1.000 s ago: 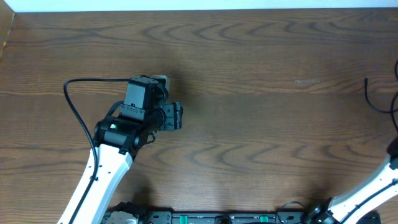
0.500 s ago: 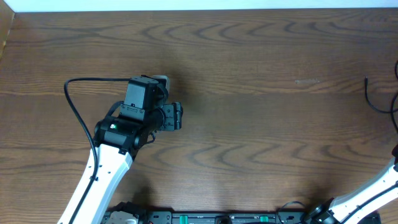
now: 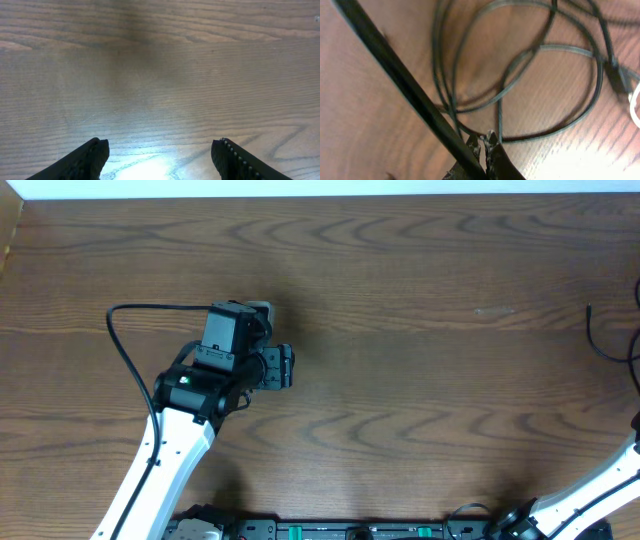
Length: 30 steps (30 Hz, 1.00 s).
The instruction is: Untangle cables
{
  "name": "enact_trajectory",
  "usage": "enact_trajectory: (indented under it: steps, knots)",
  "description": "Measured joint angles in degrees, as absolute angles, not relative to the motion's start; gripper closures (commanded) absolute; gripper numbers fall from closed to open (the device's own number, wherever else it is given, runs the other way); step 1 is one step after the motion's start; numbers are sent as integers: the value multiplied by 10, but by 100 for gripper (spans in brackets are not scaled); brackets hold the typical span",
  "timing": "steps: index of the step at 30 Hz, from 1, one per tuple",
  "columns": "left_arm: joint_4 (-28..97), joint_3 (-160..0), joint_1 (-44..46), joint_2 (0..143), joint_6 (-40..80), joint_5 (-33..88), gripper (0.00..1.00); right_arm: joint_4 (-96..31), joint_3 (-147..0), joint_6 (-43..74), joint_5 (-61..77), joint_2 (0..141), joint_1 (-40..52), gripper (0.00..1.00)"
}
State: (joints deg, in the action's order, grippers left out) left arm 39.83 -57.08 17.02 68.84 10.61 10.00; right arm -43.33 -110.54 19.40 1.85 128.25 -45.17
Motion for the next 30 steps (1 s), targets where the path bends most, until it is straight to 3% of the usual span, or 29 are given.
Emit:
enact_trajectory:
  steps: [1,2,14,19,24,30]
  knots:
    - [398,-571,170,690,106,100,29,-435,-1097,197,17,1282,-451,43]
    - [398,-571,170,692,106,100,29,-438,-1090,202,15,1282,-452,1]
    - [398,-571,170,698,105,100,28,-524,-1074,227,17,1282,-451,1]
    - [397,-571,170,698,105,100,29,-553,-1074,263,103,1282,-451,1]
    - [397,-571,170,698,105,100,29,-613,-1074,351,172,1282,-450,1]
    - [397,-571,170,698,97,100,29,-740,-1073,527,145,1282,-449,1]
